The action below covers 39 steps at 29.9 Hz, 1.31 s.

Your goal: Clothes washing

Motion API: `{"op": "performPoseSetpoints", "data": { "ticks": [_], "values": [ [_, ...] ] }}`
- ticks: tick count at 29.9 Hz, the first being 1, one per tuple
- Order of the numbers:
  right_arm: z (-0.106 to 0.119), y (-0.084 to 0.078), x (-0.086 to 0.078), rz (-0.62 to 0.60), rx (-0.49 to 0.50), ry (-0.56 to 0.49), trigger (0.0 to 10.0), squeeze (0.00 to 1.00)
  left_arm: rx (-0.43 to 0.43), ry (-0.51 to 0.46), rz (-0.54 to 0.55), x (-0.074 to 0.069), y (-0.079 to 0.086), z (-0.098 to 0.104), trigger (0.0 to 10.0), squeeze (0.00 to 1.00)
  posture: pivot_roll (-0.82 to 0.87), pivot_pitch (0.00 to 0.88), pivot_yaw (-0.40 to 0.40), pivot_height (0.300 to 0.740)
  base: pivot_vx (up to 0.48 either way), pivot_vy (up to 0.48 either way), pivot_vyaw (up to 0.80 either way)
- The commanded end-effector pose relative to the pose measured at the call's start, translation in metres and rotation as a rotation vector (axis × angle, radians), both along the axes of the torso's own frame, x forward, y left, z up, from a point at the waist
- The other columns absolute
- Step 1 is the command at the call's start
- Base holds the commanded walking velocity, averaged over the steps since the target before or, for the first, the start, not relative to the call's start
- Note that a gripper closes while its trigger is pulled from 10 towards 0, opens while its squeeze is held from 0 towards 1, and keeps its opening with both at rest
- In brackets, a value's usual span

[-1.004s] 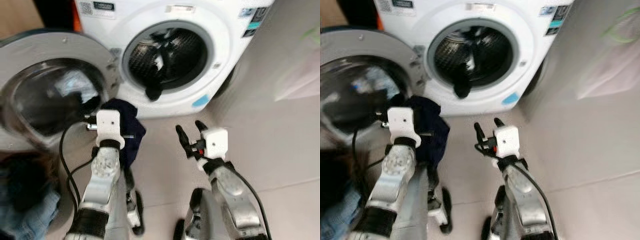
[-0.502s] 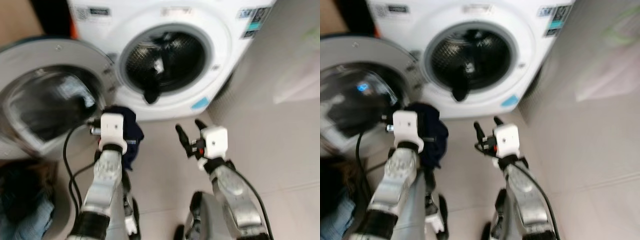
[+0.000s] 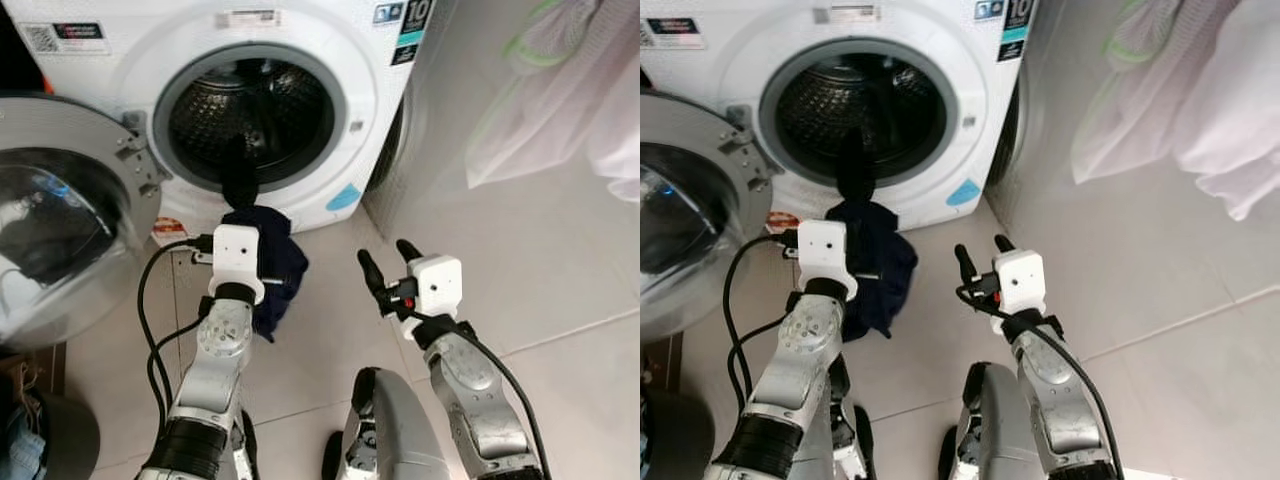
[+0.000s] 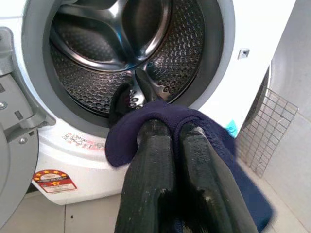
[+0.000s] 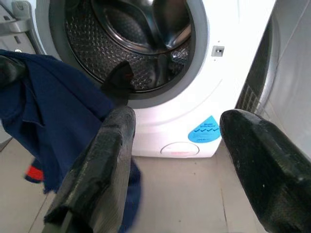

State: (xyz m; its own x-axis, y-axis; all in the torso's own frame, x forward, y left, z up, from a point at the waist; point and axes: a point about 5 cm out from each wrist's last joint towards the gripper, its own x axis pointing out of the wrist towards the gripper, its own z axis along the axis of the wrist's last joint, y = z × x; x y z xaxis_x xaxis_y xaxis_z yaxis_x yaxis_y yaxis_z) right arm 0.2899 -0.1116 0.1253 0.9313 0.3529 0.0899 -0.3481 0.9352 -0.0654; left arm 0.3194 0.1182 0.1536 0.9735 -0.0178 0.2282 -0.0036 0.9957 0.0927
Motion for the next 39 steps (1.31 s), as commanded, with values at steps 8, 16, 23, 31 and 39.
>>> {"op": "performPoseSetpoints", "data": {
  "ticks": [8,16,23,31,39],
  "values": [
    [-0.0030,0.0005,-0.0026,0.009,0.007,0.014,10.0,0.00,-0.028,-0.020,0.007,-0.0012,0.0039,0.0049,10.0,0.00,0.10,0.283,-0.092,0.561,0.000,0.000,0.00],
    [-0.0029,0.0012,-0.0027,0.012,0.009,0.015,10.0,0.00,-0.028,-0.029,0.019,-0.0007,0.0075,0.0070,10.0,0.00,0.10,0.283,-0.091,0.561,0.356,0.000,0.00],
    [-0.0031,0.0018,-0.0029,0.013,0.011,0.013,10.0,0.00,-0.020,-0.022,0.000,-0.0007,0.0056,0.0059,10.0,0.00,0.10,0.276,-0.086,0.561,0.386,0.000,0.00],
    [-0.0045,0.0029,-0.0023,0.022,0.010,0.029,10.0,0.00,-0.009,-0.022,-0.016,0.0002,0.0037,0.0069,10.0,0.00,0.10,0.269,-0.082,0.561,0.405,0.000,-0.10],
    [-0.0032,0.0031,-0.0024,0.025,0.003,0.010,10.0,0.00,0.000,-0.028,-0.021,0.0001,0.0028,0.0079,10.0,0.00,0.10,0.267,-0.081,0.561,0.407,0.000,-0.27]
  ]
}}
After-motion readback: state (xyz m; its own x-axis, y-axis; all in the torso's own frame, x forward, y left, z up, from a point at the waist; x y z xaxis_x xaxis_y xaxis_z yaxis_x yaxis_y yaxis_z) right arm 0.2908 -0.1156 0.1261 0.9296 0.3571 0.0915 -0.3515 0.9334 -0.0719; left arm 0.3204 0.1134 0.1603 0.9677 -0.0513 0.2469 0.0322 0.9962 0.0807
